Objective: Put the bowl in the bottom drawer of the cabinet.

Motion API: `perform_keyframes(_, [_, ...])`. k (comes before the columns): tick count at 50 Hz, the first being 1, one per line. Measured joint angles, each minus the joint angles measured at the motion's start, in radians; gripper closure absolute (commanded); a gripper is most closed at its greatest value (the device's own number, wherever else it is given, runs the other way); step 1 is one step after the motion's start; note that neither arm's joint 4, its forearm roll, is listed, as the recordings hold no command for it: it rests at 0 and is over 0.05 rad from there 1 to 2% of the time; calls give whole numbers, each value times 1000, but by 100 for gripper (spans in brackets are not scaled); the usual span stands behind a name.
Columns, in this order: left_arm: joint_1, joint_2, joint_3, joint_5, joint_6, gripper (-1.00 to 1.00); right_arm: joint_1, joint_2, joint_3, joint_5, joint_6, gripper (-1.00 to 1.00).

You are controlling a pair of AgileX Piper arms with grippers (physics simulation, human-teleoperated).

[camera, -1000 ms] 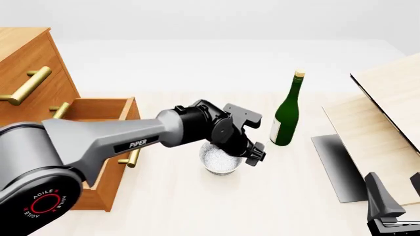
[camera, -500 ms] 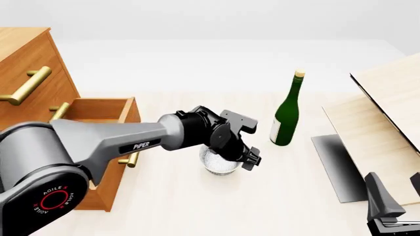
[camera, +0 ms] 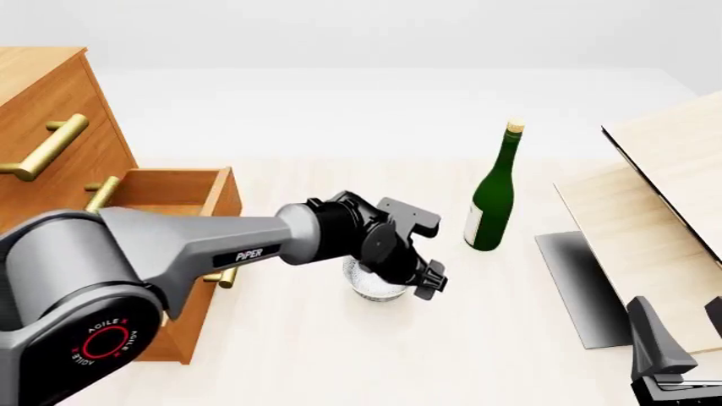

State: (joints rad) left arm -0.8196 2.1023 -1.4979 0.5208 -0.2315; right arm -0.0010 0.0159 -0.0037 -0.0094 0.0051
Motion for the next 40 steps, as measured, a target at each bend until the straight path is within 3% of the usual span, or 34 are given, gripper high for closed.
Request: perform_keyframes(40, [-14, 33, 10, -24, -30, -100, 0, 0, 0, 0, 0, -100])
